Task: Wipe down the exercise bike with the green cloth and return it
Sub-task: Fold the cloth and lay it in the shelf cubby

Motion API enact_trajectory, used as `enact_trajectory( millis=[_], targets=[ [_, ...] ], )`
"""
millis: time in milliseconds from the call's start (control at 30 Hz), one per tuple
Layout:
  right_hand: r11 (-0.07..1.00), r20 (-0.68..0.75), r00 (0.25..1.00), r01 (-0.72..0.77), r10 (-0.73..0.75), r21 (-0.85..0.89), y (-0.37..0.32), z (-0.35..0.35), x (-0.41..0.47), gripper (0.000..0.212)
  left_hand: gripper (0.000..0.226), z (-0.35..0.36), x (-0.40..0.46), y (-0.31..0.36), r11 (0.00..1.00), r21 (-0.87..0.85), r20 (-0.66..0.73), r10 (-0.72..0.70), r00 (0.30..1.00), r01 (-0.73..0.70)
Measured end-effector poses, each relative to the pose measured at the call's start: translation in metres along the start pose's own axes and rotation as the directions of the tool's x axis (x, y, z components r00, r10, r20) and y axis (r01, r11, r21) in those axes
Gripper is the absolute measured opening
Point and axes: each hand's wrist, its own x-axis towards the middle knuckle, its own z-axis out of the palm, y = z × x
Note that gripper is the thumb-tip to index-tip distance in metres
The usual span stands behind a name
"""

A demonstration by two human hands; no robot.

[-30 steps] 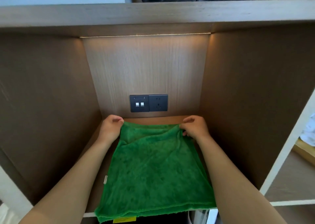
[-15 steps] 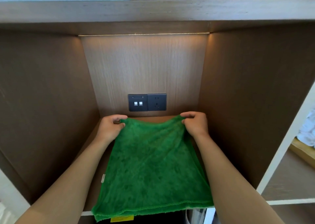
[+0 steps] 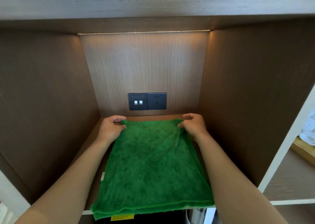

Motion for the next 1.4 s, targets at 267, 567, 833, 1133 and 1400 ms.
enact_trajectory(
  millis=[267, 567, 833, 1133, 1400],
  targets=[
    [0.951, -0.013, 0.993, 0.111, -0.119, -0.289, 0.000, 0.003, -0.011, 0.031, 0.027, -0.001, -0.015, 0.011, 0.815, 0.364, 0.109, 0.443, 0.890, -0.451],
    [0.978, 0.077, 0.997, 0.020, -0.004, -0.207, -0.009, -0.006, -0.009, 0.041, 0.047, 0.017, -0.028, 0.017, 0.761, 0.414, 0.506, 0.263, 0.822, -0.499],
    [0.945, 0.124, 0.992, 0.015, 0.027, -0.327, -0.006, -0.009, -0.021, 0.044, 0.052, 0.019, -0.030, 0.016, 0.719, 0.478, 0.546, 0.206, 0.812, -0.504],
    [0.939, 0.012, 1.000, 0.012, -0.008, -0.343, -0.009, -0.018, -0.024, 0.023, 0.051, 0.019, -0.025, 0.010, 0.719, 0.469, 0.552, 0.216, 0.806, -0.513],
    [0.944, 0.098, 0.995, 0.039, -0.007, -0.327, -0.012, -0.020, -0.032, 0.024, 0.050, 0.019, -0.028, 0.011, 0.724, 0.463, 0.540, 0.227, 0.811, -0.511]
  ],
)
